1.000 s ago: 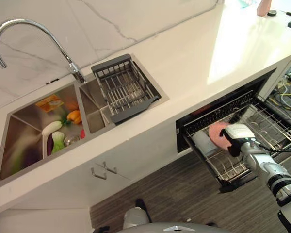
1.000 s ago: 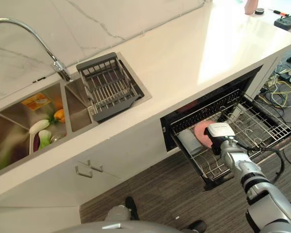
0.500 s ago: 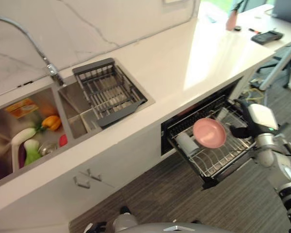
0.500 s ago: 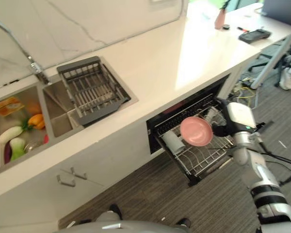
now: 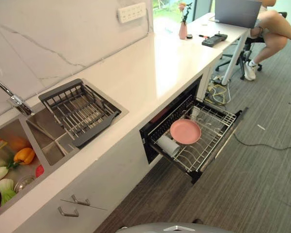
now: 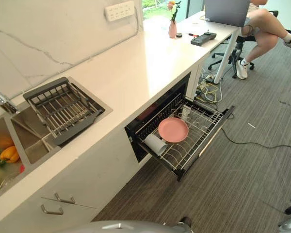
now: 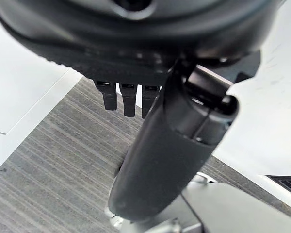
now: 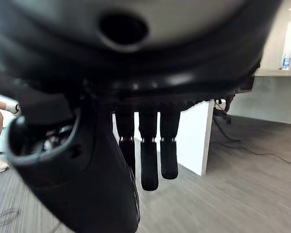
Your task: Place the dishes in the dishwasher.
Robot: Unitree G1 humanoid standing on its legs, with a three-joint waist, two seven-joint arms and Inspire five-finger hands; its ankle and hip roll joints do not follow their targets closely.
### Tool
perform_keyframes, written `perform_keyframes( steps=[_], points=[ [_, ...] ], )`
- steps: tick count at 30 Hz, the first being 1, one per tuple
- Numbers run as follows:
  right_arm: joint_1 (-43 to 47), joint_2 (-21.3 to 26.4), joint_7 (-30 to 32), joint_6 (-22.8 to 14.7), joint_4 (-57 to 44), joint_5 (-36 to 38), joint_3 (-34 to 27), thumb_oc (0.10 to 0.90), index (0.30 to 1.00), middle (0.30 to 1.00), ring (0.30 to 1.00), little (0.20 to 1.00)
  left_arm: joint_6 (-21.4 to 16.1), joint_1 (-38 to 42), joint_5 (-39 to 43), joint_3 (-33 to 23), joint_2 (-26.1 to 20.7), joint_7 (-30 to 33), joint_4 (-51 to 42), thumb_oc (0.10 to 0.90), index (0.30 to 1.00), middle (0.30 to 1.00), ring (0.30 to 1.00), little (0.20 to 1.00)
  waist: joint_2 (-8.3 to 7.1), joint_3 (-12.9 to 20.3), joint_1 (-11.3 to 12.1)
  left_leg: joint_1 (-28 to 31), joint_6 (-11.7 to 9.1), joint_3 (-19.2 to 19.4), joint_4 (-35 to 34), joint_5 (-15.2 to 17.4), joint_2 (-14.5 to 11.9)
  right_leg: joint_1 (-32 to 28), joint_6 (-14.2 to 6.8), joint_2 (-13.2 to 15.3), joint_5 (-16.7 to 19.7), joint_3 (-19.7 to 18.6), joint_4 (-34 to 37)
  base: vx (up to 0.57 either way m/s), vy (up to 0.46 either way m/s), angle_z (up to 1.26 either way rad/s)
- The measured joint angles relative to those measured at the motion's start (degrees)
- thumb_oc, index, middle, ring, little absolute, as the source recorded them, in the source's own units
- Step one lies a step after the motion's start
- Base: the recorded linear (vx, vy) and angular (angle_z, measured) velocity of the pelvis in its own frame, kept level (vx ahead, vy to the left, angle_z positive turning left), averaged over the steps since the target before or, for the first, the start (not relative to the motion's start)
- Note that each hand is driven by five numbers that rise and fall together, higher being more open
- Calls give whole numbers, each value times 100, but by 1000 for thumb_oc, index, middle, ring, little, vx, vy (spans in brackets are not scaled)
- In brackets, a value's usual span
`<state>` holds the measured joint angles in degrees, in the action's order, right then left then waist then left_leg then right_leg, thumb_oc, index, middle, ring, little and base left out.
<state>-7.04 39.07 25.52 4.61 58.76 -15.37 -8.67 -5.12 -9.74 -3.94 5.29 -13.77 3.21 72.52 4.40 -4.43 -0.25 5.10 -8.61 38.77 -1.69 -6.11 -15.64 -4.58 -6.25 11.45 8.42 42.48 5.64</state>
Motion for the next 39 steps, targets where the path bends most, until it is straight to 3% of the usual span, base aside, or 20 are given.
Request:
perform_keyframes(
  steps=[3,6,9,11,13,19,21,23,26,29,30,31,32,36,39],
  points=[
    [359,-380,-361,-162,106,14,1053,400,300,300,300,300,-10,18,113,0,21,-9,-42,800,900,900,900,900,41,12,111,-31,0,-66,-26,0,60,1,-17,60,26,68,9,13,43,12],
    [779,-532,-524,-285,133,-19,1510,400,300,300,300,300,-72,-12,117,9,51,-23,-150,800,900,900,900,900,140,48,386,-137,33,-224,-65,-3,163,-41,-60,174,59,235,17,8,86,34],
    [1442,-571,-665,-364,260,-90,2151,400,300,300,300,300,-120,2,117,23,48,-67,-299,800,900,900,900,900,212,92,761,-391,142,-683,-110,-117,355,-165,-129,296,110,713,0,17,85,75],
    [1611,-581,-647,-138,704,-86,2080,400,300,300,300,300,-123,-56,114,61,6,-71,-378,800,900,900,900,900,173,94,973,-446,198,-871,-137,-152,456,-265,-197,369,116,932,-1,24,44,66],
    [1768,-451,-811,-132,788,-397,2225,400,300,300,300,300,-79,-202,102,62,-44,-81,-339,800,900,900,900,900,164,97,1085,-589,286,-1114,-181,-210,584,-325,-227,444,151,1197,-4,35,58,57],
    [2251,-351,-1073,-84,852,-604,2455,400,300,300,300,300,-91,-326,91,115,-133,-109,-136,800,900,900,900,900,113,53,1415,-818,301,-1532,-175,-226,662,-462,-273,445,126,1663,-3,56,56,45],
    [2474,-281,-1077,-103,813,-745,2797,400,300,300,300,300,-76,-290,89,107,-138,-116,-110,800,900,900,900,900,98,25,1495,-930,331,-1733,-92,-250,689,-557,-269,434,130,1871,-8,85,63,45],
    [2702,-263,-1132,-107,781,-818,2947,400,300,300,300,300,-103,-264,87,105,-143,-120,-143,800,900,900,900,900,40,-8,1638,-1011,336,-1802,-63,-251,712,-581,-268,435,127,1938,-8,75,62,37],
    [3199,-222,-1164,-152,460,-938,3480,400,300,300,300,300,-151,-197,92,103,-165,-174,-220,800,900,900,900,900,-110,-124,1674,-1245,386,-2004,58,-284,714,-534,-266,411,126,2017,-9,-8,20,36],
    [3526,-230,-1243,-157,155,-952,3753,405,307,307,307,307,-230,-182,114,64,-194,-253,-382,800,900,900,900,900,-334,-274,1758,-1529,397,-2128,182,-293,663,-404,-227,348,101,2004,-7,4,12,22],
    [3524,-257,-1244,-158,92,-940,3756,436,354,354,354,354,-229,-181,158,12,-196,-278,-418,800,900,900,900,900,-394,-341,1752,-1594,399,-2163,217,-294,655,-371,-216,334,94,1999,-7,23,12,7],
    [3524,-269,-1244,-165,-86,-939,3746,551,526,526,526,526,-216,-173,329,2,-189,-379,-459,800,900,900,900,900,-450,-419,1740,-1664,408,-2166,243,-301,639,-316,-200,324,83,1973,-7,40,20,3],
    [3524,-299,-1244,-159,-204,-937,3748,800,900,900,900,900,-202,-181,485,-23,-181,-465,-487,800,900,900,900,900,-469,-448,1721,-1727,404,-2165,272,-297,629,-275,-184,320,73,1955,-7,49,25,-8],
    [3510,-593,-1244,-185,-622,-936,3749,800,900,900,900,900,-167,-131,1189,-450,-170,-831,-536,800,900,900,900,900,-538,-587,1678,-1738,358,-2087,280,-280,513,-212,-155,248,34,1848,-3,75,43,-11],
    [3254,-799,-1252,-519,-932,-944,3745,800,900,900,900,900,-102,-50,1492,-678,-170,-1015,-616,800,900,900,900,900,-663,-660,1663,-1674,359,-2054,286,-281,516,-231,-174,255,33,1816,-7,88,86,-4]
  ],
)
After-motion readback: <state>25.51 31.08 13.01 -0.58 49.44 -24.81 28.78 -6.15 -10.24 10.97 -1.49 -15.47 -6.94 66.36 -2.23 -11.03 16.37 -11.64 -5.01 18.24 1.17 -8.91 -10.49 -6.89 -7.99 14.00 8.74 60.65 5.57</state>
